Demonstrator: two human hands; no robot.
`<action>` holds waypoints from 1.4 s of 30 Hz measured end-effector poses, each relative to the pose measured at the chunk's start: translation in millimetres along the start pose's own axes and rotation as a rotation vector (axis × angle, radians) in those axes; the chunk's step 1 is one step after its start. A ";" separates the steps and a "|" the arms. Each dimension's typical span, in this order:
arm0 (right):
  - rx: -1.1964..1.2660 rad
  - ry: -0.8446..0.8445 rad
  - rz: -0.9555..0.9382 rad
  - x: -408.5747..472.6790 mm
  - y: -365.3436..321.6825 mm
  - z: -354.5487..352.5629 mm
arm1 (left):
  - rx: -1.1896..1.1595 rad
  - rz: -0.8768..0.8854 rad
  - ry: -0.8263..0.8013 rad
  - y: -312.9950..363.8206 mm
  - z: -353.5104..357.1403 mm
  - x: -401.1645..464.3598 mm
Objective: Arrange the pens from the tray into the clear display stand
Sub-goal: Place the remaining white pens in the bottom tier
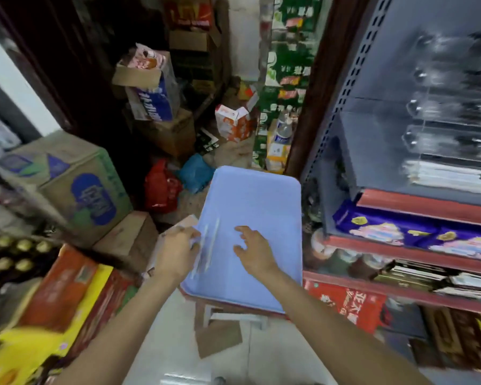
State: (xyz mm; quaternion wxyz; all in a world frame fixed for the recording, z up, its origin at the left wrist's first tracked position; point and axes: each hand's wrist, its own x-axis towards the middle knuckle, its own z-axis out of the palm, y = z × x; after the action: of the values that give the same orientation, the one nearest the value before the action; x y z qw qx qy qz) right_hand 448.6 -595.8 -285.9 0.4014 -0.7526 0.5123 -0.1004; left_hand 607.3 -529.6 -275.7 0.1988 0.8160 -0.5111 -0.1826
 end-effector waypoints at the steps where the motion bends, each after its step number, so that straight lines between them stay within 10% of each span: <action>1: -0.044 -0.020 0.008 2.5 -5.0 14.3 | 0.058 0.006 -0.061 -15.2 2.5 1.3; 17: -0.290 0.032 0.362 36.3 -26.6 44.1 | 0.473 0.060 -0.229 -13.5 19.9 34.6; 27: 0.658 0.337 0.299 2.4 -30.4 -73.8 | -0.373 0.243 -0.398 65.5 -11.6 42.7; 42: 0.994 0.720 -0.006 -84.8 84.4 -287.2 | -0.422 0.664 -0.184 327.3 26.1 31.7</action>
State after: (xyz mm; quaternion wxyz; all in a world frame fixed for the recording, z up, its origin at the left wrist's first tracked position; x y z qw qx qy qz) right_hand 190.3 -680.5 -134.6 0.5056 -0.3955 0.5056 -0.5765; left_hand 358.0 -692.3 -133.7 0.3637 0.5281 -0.7138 -0.2816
